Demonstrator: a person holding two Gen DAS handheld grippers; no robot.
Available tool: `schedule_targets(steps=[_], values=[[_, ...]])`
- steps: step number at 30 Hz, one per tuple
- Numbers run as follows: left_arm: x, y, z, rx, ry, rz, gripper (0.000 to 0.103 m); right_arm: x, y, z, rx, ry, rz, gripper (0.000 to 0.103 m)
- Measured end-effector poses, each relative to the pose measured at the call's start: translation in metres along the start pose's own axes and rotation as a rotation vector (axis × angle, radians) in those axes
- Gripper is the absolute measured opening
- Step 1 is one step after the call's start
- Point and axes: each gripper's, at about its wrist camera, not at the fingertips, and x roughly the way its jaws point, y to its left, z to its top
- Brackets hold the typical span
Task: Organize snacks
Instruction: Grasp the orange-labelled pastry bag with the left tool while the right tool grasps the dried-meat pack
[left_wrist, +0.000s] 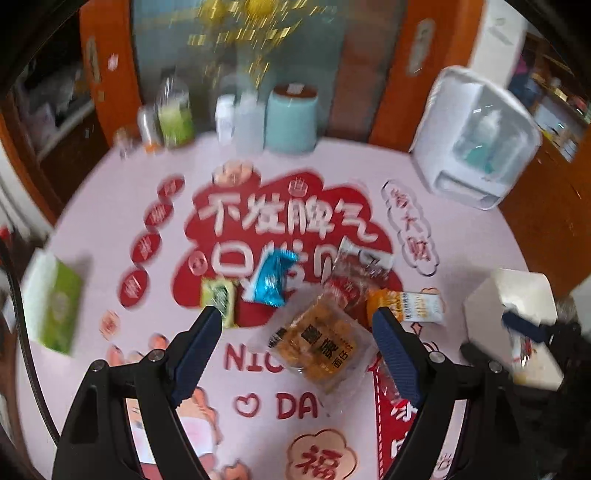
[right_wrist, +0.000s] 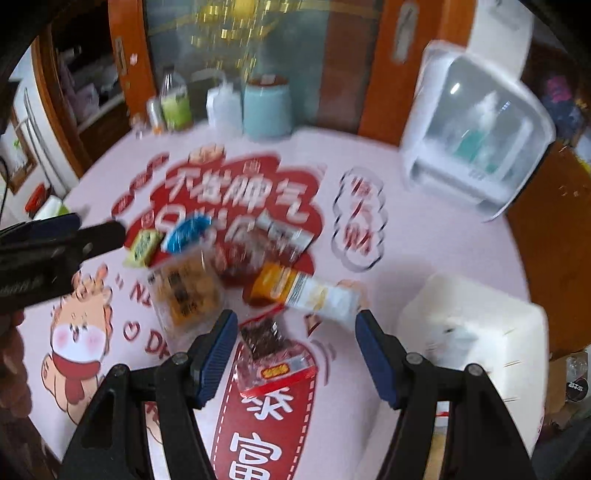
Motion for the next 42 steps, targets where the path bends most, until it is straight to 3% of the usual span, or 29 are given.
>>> schedule_targets(steps=[9,20,27,36,42], values=[[0.084,-0.01,-0.014,-0.081,0.129,-0.001,0.083,0.073,0.017,-0.009,-0.039,0.194,0.047,0.067],[0.109,-0.012,-0.014,-0.123,0.157,0.044,0.083,0.117,0.01,-0.015,0.0,0.301,0.08,0.067],[0.113,-0.004,-0.017,-0.19,0.181,0.082,0.086,0.108,0.017,-0.017,-0.042,0.286,0.079,0.05],[0.123,-0.016,-0.02,-0.221,0.169,0.154,0.103,0.098,0.03,-0.024,-0.084,0.282,0.056,0.047],[0.134,-0.026,-0.021,-0.188,0.165,0.239,0.103,0.095,0.027,-0.029,-0.08,0.282,0.065,0.047]])
